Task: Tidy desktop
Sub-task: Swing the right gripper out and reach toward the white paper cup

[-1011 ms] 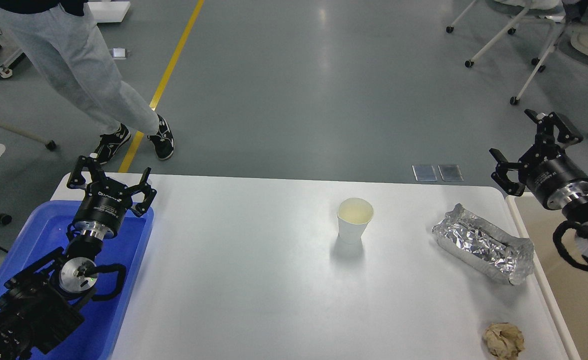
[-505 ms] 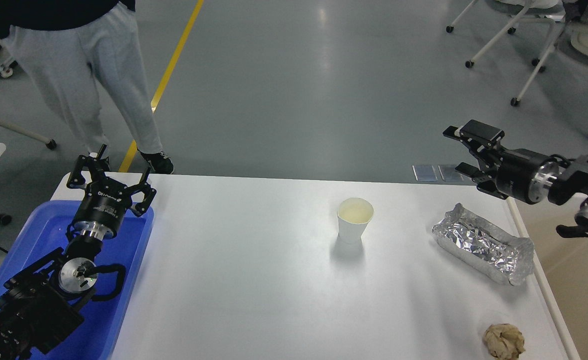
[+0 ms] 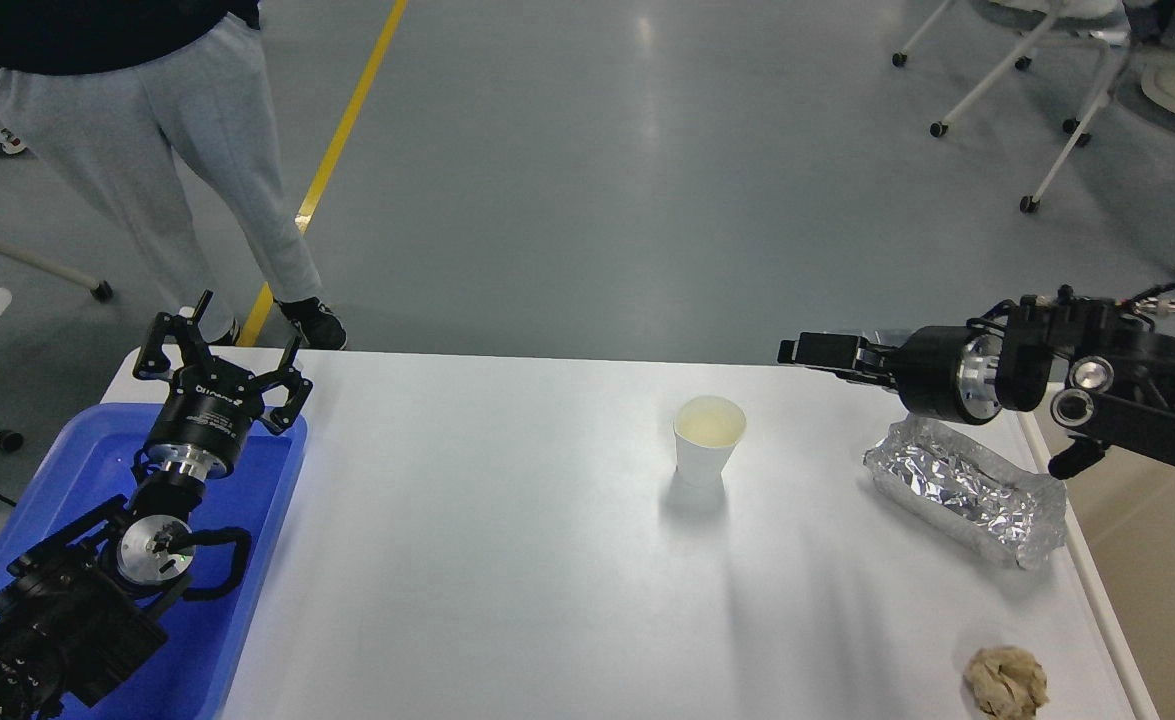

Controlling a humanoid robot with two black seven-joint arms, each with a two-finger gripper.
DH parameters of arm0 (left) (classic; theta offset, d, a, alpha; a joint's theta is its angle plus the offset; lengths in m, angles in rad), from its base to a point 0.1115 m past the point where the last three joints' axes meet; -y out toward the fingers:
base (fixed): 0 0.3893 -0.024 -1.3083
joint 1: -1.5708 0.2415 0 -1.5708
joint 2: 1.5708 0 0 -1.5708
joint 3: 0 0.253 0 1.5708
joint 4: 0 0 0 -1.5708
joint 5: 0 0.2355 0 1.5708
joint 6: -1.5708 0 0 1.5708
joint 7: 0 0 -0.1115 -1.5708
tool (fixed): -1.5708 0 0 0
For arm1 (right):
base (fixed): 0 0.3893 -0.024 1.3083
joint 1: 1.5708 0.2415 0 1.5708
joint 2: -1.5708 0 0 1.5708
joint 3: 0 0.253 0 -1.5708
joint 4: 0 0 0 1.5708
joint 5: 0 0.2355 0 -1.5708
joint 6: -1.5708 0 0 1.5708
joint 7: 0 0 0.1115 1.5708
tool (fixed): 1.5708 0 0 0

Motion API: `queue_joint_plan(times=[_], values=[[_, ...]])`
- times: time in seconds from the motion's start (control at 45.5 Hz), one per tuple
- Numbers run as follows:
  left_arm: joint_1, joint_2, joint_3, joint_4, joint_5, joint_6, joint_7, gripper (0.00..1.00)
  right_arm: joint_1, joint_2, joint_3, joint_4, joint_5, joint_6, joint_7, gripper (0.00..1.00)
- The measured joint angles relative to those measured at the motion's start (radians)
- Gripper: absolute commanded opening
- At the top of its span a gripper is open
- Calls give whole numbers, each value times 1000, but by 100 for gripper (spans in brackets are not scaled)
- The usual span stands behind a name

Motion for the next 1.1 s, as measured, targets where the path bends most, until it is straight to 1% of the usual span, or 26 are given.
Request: queue_joint_plan(times=[0.22,0.396,0.593,0.725,1.099], values=[[0,0,0,0,0,0,0,100,51,128,-115,-92,-71,-3,-1,100],[-1,0,0,0,0,0,0,100,69,256,-192,-211,-113,-8,-1,100],[-1,0,0,0,0,0,0,100,52,377,-242,-350,-137,-45,0,100],[-1,0,0,0,0,0,0,100,36,432,-256,-413,-141,-66,1,100],[-1,1,0,0,0,0,0,100,-17,524,-271,-531,-147,-87,4,100]])
